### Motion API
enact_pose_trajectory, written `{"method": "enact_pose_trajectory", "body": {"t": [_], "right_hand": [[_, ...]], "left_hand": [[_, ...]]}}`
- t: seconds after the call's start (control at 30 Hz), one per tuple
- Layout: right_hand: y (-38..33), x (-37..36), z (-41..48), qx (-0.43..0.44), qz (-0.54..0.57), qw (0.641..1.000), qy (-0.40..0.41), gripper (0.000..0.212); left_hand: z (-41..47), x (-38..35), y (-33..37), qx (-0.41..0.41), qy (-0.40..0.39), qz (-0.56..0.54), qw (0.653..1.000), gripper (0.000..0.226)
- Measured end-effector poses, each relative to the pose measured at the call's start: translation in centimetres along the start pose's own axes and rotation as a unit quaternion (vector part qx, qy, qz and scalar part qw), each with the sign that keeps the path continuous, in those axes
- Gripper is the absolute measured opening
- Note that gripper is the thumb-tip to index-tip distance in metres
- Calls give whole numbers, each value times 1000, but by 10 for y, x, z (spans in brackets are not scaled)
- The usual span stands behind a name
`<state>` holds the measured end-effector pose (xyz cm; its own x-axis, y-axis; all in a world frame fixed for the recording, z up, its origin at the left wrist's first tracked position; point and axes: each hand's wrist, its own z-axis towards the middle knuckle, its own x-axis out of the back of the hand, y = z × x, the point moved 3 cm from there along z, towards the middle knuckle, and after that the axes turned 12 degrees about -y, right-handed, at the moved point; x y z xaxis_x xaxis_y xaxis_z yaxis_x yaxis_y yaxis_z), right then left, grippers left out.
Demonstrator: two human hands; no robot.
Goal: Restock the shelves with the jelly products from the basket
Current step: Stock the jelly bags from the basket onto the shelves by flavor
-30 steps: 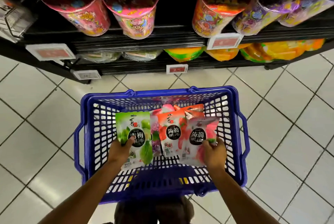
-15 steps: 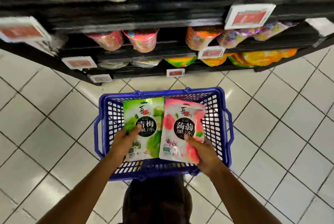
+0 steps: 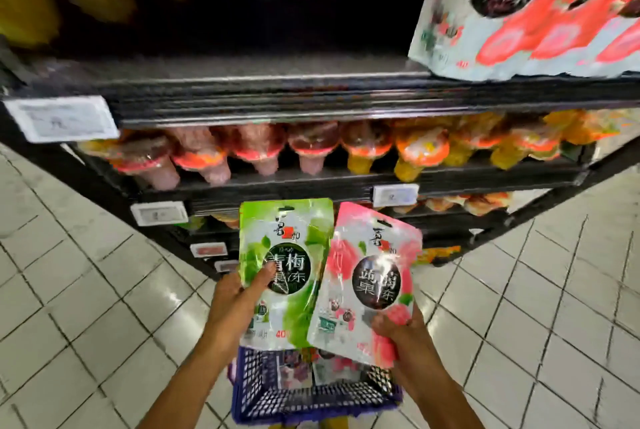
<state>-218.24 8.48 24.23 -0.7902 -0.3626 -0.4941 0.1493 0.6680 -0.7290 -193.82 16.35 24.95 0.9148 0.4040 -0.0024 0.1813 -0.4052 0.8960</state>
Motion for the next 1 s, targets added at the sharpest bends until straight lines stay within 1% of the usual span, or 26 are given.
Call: {"method": "enact_pose_trajectory", "body": {"t": [0.03,0.07,0.17,0.3,0.37,0.43,0.47,0.53,0.6,0.67,0.77,0.9,1.0], "right_hand": [[-21,-12,-10,23,-12,1000,0,65],[-41,-24,-19,48,-21,999,3,67],[-93,-55,-44,124,-68,990,20,69],[-147,-92,-70,199,-105,974,35,59],[-169,-111,-80,228,-119,966,26,54],[-187,-126,-88,255,-119,959,9,54],[-194,-133,-93,268,-117,956,2,55],[-204,-143,-100,283,-122,951,-20,58],[-208,-147,-108,282,-132,949,-41,60],[-211,-147,-114,278,-144,949,-36,61],[-214,-139,-118,274,-163,948,-15,65],[-228,-133,-128,271,-152,950,-19,69],[-245,-130,-133,281,-162,945,-29,62]], "left_hand": [[-7,1,23,-18,3,-2,1000,55],[-13,-1,45,-40,0,-1,999,51],[-34,-6,108,-114,-9,22,993,25],[-64,-5,181,-192,-22,32,981,24],[-81,-2,214,-219,-27,32,975,22],[-94,1,239,-237,-24,26,971,17],[-100,3,248,-247,-23,18,969,19],[-108,7,258,-263,-24,10,964,29],[-113,9,262,-265,-29,8,964,33],[-116,12,264,-259,-21,1,966,35],[-115,11,263,-246,-4,-7,969,35],[-115,0,271,-239,1,-15,971,32],[-115,-9,280,-243,3,-22,970,23]]}}
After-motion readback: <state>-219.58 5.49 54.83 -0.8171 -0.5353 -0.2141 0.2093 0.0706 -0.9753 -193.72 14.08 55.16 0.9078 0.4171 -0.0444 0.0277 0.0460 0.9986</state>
